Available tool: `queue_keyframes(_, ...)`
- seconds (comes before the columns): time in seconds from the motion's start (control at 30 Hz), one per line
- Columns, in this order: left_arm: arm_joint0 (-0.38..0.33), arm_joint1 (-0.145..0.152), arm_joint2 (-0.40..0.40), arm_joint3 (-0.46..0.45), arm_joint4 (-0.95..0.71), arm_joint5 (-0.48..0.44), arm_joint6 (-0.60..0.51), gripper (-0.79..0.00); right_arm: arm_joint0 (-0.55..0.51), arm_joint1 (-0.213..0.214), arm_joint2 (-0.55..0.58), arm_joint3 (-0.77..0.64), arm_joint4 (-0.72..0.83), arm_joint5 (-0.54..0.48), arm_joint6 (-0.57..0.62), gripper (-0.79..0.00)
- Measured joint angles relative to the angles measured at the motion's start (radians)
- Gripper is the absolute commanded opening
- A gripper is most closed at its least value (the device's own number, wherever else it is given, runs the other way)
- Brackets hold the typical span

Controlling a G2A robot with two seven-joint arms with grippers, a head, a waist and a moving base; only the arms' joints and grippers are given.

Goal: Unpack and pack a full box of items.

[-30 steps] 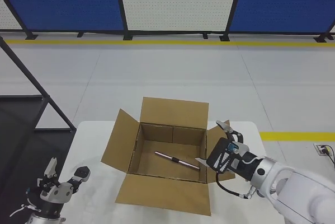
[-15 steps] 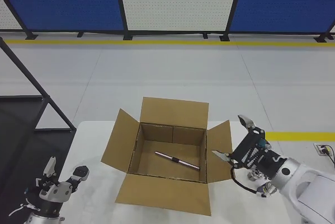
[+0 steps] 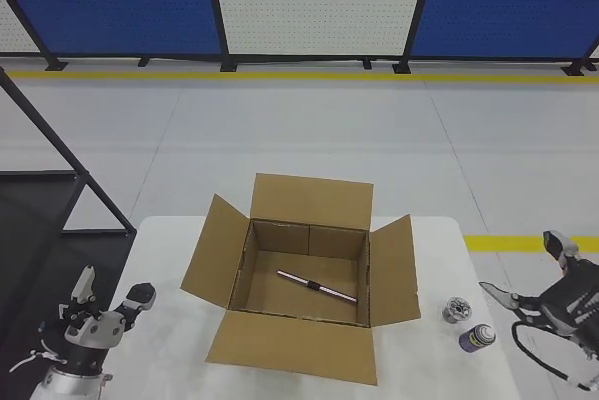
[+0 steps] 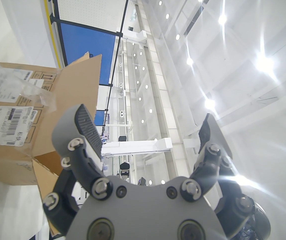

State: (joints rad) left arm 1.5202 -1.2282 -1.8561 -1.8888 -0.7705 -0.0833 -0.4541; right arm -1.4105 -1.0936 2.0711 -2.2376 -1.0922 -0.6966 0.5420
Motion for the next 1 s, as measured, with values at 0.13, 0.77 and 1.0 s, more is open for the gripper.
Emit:
queue_keyframes(0.13, -0.011, 0.001, 0.005, 0.007, 0.006, 0.003, -0.004, 0.000, -0.087, 0.001, 0.078, 0.029, -0.005, -0.029, -0.010, 0.000)
queue_keyframes(0.77, -0.023, 0.002, 0.002, 0.021, -0.006, 0.009, 0.003, 0.000, -0.129, 0.012, 0.096, 0.116, -0.002, -0.095, 0.053, 0.000)
queue_keyframes(1.0, -0.017, 0.001, 0.000, 0.023, -0.017, 0.010, 0.010, 0.000, -0.150, 0.019, 0.046, 0.150, -0.068, -0.107, 0.055, 0.000)
